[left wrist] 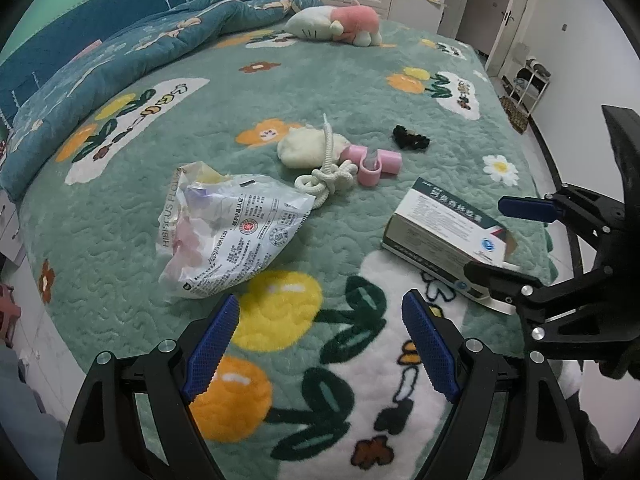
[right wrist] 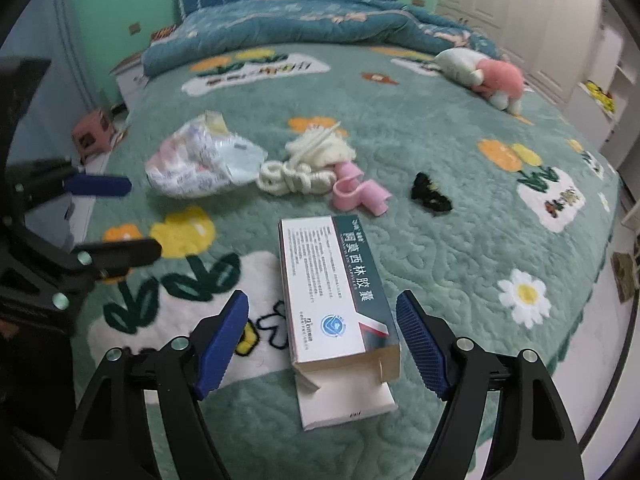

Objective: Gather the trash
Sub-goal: 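Grasp the white-and-blue medicine box with the right tool, then lower the left tool onto the clear biscuit bag and close it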

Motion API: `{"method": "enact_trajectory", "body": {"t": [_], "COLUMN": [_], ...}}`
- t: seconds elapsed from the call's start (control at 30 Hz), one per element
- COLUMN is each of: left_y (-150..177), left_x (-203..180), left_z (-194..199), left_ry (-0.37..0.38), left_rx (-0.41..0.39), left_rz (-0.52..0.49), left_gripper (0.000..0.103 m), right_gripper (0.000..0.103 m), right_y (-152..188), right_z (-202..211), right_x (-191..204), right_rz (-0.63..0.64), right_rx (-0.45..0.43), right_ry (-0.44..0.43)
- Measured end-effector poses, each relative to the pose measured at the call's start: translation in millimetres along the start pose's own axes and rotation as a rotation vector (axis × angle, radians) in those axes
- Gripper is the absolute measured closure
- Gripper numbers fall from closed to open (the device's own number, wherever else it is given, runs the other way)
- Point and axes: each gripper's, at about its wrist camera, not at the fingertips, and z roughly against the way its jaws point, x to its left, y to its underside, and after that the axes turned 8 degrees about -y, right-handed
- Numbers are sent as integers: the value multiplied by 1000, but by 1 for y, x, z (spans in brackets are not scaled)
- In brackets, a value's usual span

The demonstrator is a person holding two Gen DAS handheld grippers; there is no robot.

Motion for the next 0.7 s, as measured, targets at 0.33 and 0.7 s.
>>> {"method": "enact_trajectory", "body": {"t": [0.33, 0.7], "left_y": [-7, -11], "left_x": [11, 32], "left_z": [-14, -10], "left_ry": [-10, -23], "left_rx": [25, 10], "left_rz": [9, 25], "left_gripper": [20, 20], "right_gripper": [27, 40], "right_y": [-3, -8], "right_z": [-30, -7], "right_x": [-14, 0], "right_rz": [-29, -135], "right_rx": [38, -65], "right_ry": [-33, -72]}}
